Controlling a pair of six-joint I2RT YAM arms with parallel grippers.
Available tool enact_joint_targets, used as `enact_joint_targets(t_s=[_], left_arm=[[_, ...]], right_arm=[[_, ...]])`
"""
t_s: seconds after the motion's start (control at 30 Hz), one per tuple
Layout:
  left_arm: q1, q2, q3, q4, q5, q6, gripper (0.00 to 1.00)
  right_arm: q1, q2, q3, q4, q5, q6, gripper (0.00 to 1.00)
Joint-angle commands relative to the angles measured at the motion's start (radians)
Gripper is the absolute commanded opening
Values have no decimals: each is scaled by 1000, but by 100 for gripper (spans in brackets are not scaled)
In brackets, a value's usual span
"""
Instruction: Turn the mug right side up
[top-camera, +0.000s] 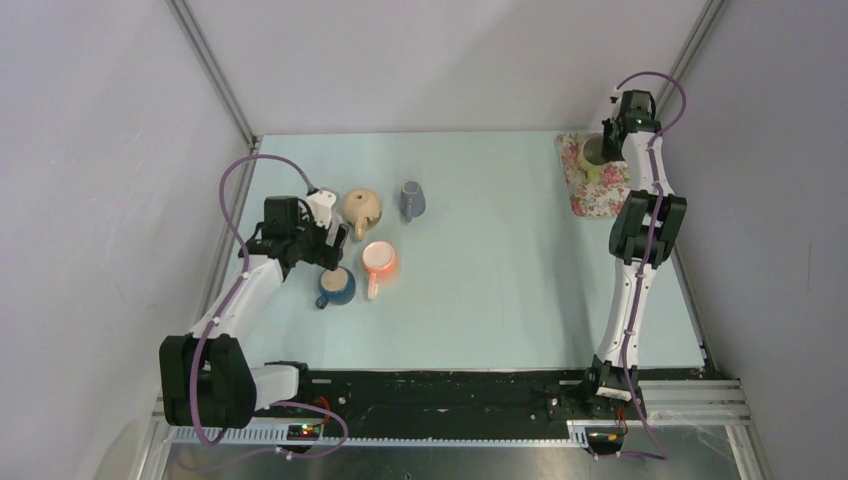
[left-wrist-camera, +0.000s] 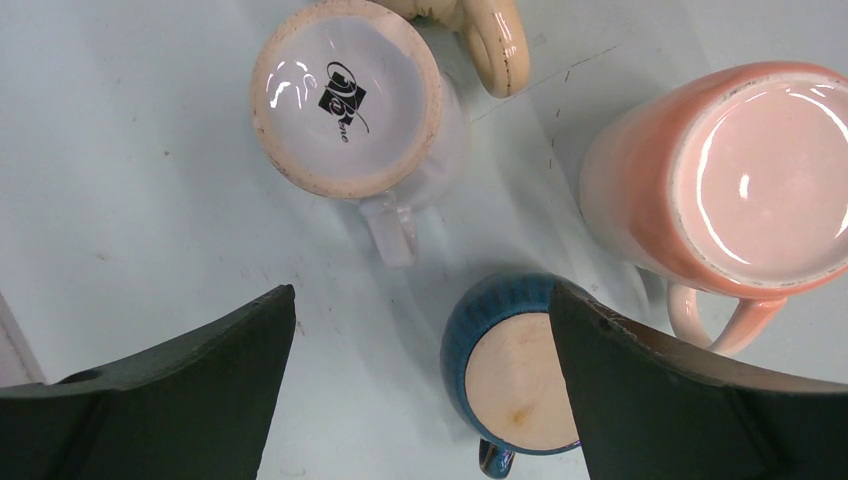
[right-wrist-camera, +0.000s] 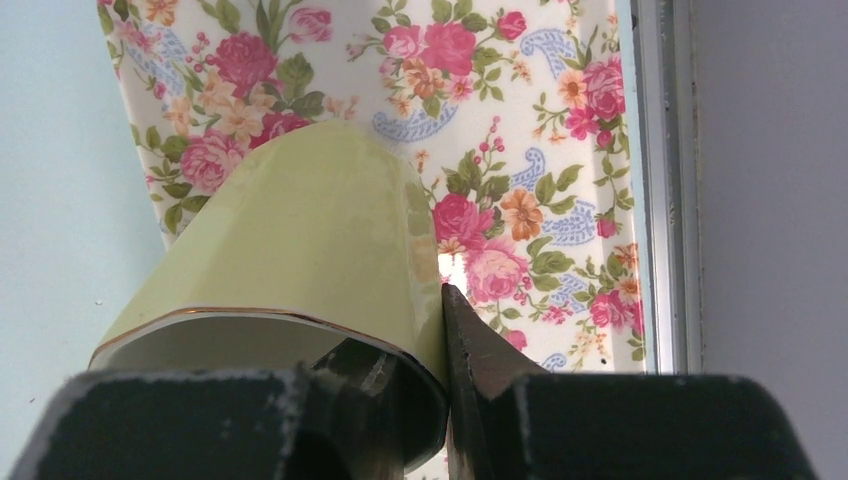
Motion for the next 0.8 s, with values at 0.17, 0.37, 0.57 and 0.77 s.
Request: enact_joint_targets(t_s=[0.17,0.37,0.57,0.77], left_arm=[[7,-21,-9,29,13,16,100],[7,-16,-9,29,17,14,100],[8,-20,-10,29,19,14,100],[7,-22,-10,30,22,13,100]], right_arm=[[-46,-29,67,-120,-147,116,0],[-51,-27,70,-172,-152,126,0],[-50,-48,73,-200,-136,120,0],[-29,-64,75,-189,-58,80,0]])
